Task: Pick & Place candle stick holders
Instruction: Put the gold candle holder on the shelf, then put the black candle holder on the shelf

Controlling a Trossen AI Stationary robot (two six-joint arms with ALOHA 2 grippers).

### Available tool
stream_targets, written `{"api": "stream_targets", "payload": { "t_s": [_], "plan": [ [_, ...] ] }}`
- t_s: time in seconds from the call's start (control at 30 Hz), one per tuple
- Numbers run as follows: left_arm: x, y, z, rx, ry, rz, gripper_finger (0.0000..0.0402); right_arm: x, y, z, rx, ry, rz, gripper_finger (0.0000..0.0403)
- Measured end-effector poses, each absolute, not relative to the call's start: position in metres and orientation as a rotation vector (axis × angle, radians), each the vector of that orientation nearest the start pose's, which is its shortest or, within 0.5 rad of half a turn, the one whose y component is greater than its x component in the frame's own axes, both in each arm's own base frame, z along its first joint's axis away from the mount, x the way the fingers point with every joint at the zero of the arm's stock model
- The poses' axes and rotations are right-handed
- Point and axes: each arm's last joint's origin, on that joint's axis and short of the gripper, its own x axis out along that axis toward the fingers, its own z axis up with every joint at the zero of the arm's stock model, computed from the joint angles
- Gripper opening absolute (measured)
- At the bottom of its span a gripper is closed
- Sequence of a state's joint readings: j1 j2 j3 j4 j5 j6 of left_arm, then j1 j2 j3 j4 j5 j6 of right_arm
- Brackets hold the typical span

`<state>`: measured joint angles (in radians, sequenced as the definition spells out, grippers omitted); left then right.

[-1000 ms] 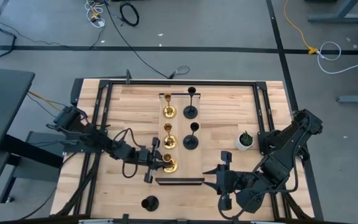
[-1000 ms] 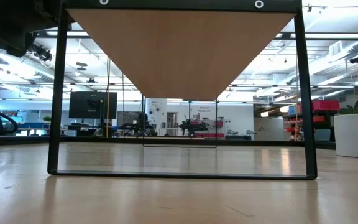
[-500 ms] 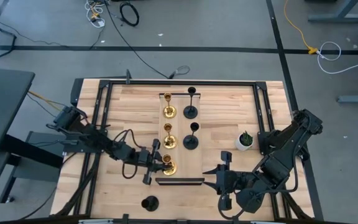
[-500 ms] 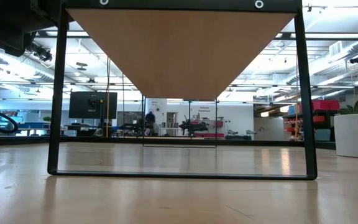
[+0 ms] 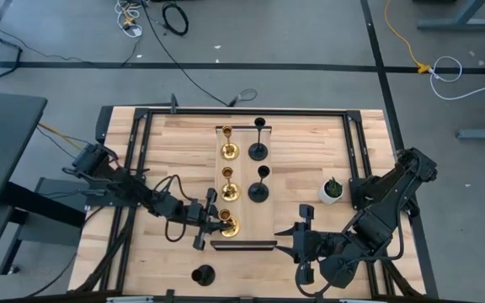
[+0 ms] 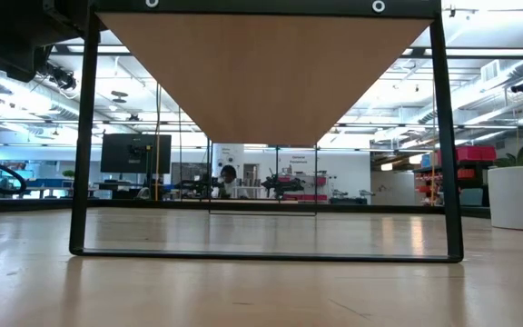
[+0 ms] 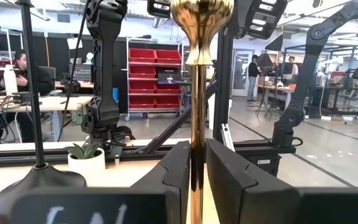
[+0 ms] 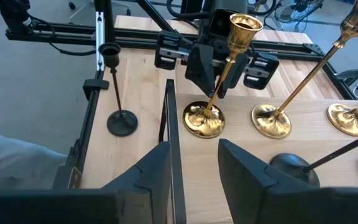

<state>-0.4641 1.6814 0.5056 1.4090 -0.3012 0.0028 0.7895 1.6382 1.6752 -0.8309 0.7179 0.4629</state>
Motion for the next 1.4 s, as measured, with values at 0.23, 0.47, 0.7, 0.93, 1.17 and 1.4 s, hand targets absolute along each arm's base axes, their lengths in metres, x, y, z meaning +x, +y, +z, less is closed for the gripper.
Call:
{"api": "stream_targets", "payload": {
  "t_s": [0.23, 0.47, 0.7, 0.93, 1.17, 1.4],
  "plan": [
    [0.264, -0.124, 0.186, -0.086, -0.227, -0.178, 0.0062, 0.255, 0.23, 0.372, -0.094, 0.573, -0.066, 0.0134],
    [0.261, -0.128, 0.189, -0.043, -0.25, -0.161, 0.0115, 0.255, 0.23, 0.372, -0.096, 0.575, -0.067, 0.0134],
    [0.257, -0.127, 0.197, -0.04, -0.256, -0.14, 0.0171, 0.255, 0.23, 0.371, -0.1, 0.578, -0.068, 0.0134],
    [0.235, -0.125, 0.201, -0.042, -0.244, -0.137, 0.0198, 0.255, 0.23, 0.371, -0.1, 0.579, -0.068, 0.0134],
    [0.203, -0.127, 0.206, -0.03, -0.22, -0.187, 0.0196, 0.255, 0.23, 0.371, -0.099, 0.578, -0.068, 0.0134],
    [0.17, -0.139, 0.202, 0.005, -0.133, -0.267, 0.0195, 0.255, 0.23, 0.371, -0.095, 0.578, -0.069, 0.0134]
  ]
}}
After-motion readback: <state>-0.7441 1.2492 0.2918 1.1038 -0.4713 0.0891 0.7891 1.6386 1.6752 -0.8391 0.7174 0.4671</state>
